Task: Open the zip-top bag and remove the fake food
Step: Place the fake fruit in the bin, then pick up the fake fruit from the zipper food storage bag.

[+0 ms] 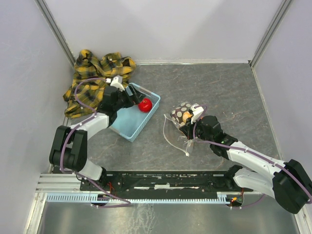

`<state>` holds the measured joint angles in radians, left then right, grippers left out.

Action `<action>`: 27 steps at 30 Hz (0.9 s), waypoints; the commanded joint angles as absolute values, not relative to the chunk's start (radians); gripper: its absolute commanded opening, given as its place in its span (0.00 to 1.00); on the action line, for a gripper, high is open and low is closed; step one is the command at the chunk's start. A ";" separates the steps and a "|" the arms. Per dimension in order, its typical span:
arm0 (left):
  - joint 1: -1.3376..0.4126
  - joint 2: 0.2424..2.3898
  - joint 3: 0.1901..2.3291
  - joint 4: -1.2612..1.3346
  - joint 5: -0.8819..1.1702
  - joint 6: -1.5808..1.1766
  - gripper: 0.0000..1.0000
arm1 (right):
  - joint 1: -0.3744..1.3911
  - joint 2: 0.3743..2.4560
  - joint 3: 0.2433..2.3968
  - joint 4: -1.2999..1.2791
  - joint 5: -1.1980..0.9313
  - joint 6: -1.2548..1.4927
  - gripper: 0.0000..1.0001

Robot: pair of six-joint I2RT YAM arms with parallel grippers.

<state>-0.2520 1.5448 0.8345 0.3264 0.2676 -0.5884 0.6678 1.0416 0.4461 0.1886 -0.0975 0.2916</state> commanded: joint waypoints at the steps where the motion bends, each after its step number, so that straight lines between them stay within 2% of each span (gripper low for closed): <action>1: -0.178 1.448 0.715 0.512 0.318 -0.743 0.99 | 0.669 1.024 0.463 0.221 -0.110 0.294 0.01; 4: -0.135 1.437 0.657 0.634 0.421 -0.801 0.99 | 0.669 1.025 0.466 0.220 -0.113 0.296 0.02; 11: -0.131 1.371 0.647 0.570 0.470 -0.749 0.99 | 0.669 1.020 0.467 0.220 -0.117 0.303 0.02; 21: -0.152 1.200 0.532 0.596 0.554 -0.813 0.89 | 0.669 1.015 0.475 0.216 -0.121 0.317 0.02; 27: -0.248 1.104 0.439 0.647 0.539 -0.878 0.82 | 0.669 1.019 0.490 0.216 -0.138 0.332 0.02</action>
